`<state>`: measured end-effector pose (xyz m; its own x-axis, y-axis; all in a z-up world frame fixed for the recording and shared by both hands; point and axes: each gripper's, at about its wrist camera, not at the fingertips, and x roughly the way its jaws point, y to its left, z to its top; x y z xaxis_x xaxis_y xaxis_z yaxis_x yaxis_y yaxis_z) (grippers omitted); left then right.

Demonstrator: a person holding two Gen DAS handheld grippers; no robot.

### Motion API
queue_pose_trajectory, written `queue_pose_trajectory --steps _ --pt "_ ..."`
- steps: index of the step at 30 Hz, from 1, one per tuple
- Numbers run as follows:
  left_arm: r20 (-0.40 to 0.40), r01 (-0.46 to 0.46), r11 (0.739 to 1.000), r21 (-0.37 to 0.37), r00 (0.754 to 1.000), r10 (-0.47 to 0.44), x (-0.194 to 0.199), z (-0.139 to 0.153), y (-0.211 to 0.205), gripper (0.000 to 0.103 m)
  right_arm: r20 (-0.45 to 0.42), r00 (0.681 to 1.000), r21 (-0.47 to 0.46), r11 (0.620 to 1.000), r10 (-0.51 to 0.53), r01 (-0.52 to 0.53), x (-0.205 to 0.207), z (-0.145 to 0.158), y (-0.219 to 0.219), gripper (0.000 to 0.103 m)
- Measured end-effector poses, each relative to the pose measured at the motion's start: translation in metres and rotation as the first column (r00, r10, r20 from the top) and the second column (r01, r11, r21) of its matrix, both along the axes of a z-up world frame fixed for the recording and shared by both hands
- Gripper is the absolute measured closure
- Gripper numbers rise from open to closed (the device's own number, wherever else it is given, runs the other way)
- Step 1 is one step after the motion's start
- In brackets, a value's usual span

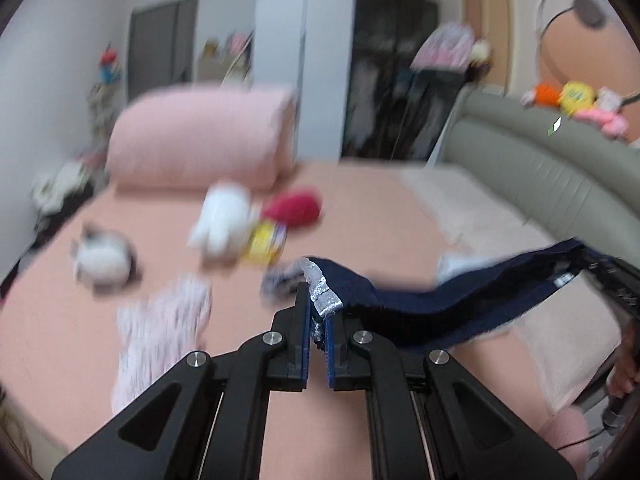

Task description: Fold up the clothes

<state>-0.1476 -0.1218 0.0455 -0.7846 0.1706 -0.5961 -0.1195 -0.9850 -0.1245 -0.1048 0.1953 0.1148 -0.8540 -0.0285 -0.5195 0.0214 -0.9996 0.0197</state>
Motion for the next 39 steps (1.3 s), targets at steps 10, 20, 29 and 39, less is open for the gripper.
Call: queue_pose_trajectory --steps 10,20,29,39 --pt "0.516 -0.011 0.994 -0.11 0.854 0.067 0.02 -0.242 0.003 0.092 0.497 0.867 0.075 0.997 -0.029 -0.01 0.037 -0.258 -0.018 0.086" --pt "0.339 0.106 0.963 -0.249 0.941 -0.015 0.044 -0.184 0.017 0.038 0.414 0.91 0.0 1.0 0.002 -0.002 0.037 -0.25 0.0 0.074" --pt "0.42 0.102 0.935 -0.339 0.906 0.053 0.045 -0.184 0.014 0.038 0.437 0.899 -0.073 0.997 0.019 0.014 0.04 -0.251 0.017 0.068" --pt "0.4 0.264 0.94 -0.218 0.902 -0.161 0.052 -0.177 0.049 0.038 0.443 0.892 -0.138 0.99 0.088 -0.03 0.043 -0.245 0.02 0.067"
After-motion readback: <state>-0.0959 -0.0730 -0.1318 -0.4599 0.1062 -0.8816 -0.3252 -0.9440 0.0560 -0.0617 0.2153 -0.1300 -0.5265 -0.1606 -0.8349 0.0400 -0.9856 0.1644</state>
